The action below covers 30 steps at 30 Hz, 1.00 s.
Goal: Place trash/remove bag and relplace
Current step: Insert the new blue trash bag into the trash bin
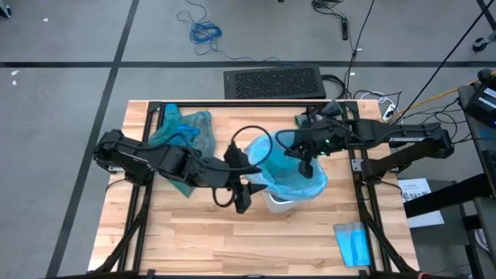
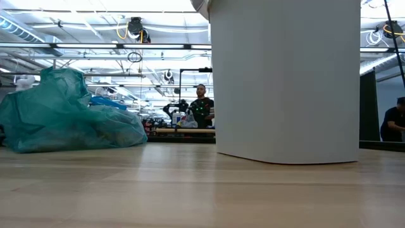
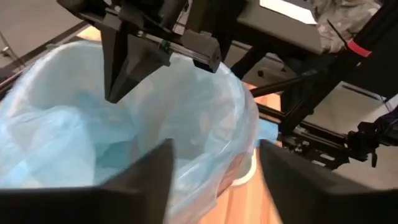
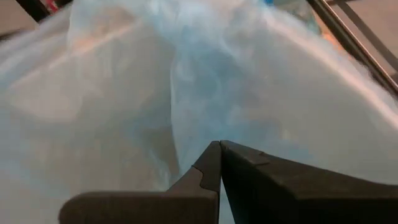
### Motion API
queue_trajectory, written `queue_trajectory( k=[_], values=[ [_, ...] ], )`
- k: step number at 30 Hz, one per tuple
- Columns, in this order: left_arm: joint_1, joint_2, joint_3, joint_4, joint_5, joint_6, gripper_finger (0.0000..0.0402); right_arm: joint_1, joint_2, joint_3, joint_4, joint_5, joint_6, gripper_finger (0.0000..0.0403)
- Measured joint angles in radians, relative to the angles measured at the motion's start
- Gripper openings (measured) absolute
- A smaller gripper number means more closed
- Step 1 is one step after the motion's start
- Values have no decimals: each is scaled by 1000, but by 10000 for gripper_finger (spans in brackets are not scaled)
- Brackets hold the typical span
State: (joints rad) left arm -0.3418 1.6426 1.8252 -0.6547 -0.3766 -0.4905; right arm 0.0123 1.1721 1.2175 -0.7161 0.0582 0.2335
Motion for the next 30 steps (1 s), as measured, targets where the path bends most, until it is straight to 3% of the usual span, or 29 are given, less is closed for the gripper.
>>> queue_trajectory(
  k=[5, 6, 13, 18, 25, 30],
  values=[
    [-2, 42, 0, 67, 9, 4, 39, 68, -57, 0, -69, 70, 5, 0],
    [-2, 47, 0, 90, 3, 0, 21, 73, -66, 0, -79, 70, -1, 0],
    [0, 99, 2, 248, -52, -91, 2, 99, -108, 0, -181, 73, -41, 0],
    [-2, 164, 2, 261, -54, -205, 1, 104, -162, 0, -238, 80, -49, 0],
    [-27, 220, 28, 311, -75, -235, 1, 104, -326, 0, -331, 226, 19, 0],
    [-27, 222, 34, 300, -77, -233, 0, 104, -429, 1, -469, 259, 137, 0]
  ],
)
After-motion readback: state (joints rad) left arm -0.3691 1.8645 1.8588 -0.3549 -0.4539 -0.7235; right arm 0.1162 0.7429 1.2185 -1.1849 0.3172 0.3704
